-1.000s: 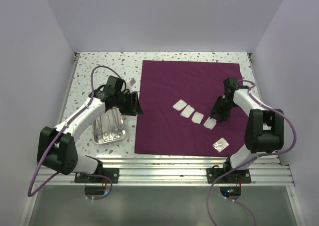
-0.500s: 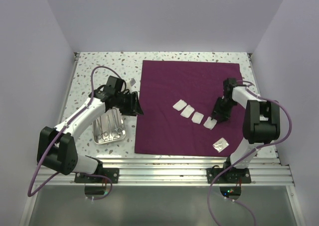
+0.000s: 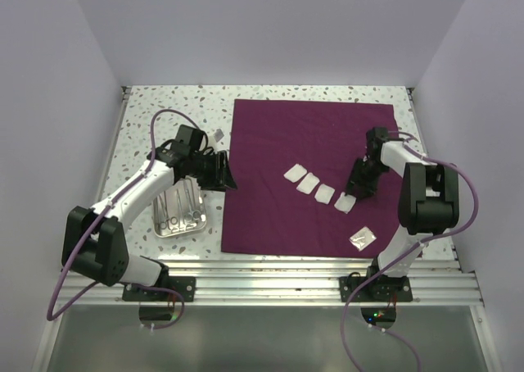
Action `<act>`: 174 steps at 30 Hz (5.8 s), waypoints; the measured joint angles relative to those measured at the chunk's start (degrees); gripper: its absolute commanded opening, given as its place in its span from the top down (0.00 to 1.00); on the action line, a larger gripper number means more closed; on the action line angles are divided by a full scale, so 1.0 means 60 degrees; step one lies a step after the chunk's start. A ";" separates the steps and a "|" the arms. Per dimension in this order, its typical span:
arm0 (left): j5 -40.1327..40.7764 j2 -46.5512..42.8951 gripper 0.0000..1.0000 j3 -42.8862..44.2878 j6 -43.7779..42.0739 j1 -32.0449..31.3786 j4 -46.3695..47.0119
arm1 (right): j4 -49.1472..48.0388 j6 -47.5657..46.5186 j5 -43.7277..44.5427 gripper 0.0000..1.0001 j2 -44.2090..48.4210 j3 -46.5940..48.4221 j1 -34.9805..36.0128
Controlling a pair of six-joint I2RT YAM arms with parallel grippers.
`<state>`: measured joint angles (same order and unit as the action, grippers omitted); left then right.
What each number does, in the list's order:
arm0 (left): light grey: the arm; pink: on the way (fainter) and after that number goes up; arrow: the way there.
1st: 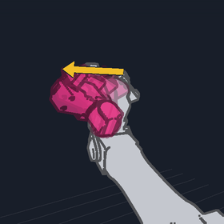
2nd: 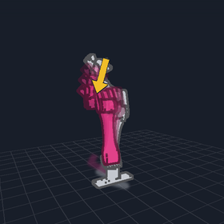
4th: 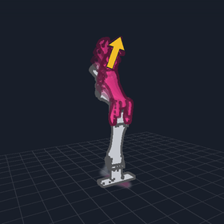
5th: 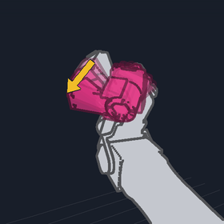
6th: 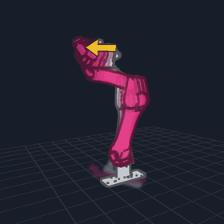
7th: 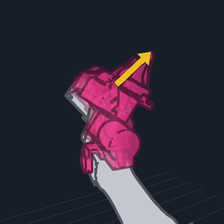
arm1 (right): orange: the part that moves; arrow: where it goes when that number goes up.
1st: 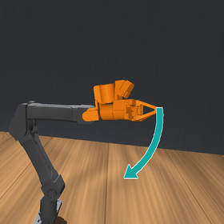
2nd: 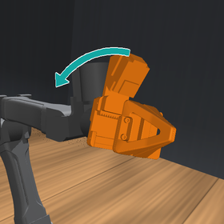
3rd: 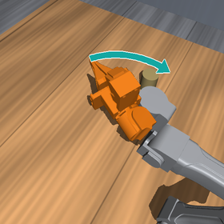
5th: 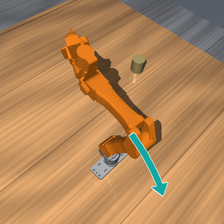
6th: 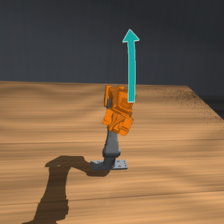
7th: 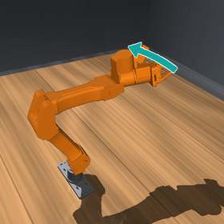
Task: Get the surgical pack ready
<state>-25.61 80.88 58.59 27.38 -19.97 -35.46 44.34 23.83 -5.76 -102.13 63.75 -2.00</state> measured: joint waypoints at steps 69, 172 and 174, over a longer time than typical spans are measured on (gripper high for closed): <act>-0.0248 0.0288 0.50 0.0000 0.0011 -0.0080 0.0106 | 0.0055 0.0991 -0.2055 1.00 -0.0124 0.1180 0.1341; -0.0459 0.0933 0.51 0.0233 0.0015 -0.0080 0.0160 | 0.0980 0.0266 -0.0754 0.77 -0.1195 0.2022 0.1708; -0.0459 0.0933 0.51 0.0233 0.0015 -0.0080 0.0182 | 0.0954 0.0244 -0.0696 0.69 -0.1311 0.2120 0.1708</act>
<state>-28.36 86.48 59.99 27.46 -20.45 -34.37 50.06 25.30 -9.93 -110.00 76.47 8.25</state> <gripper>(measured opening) 0.496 0.248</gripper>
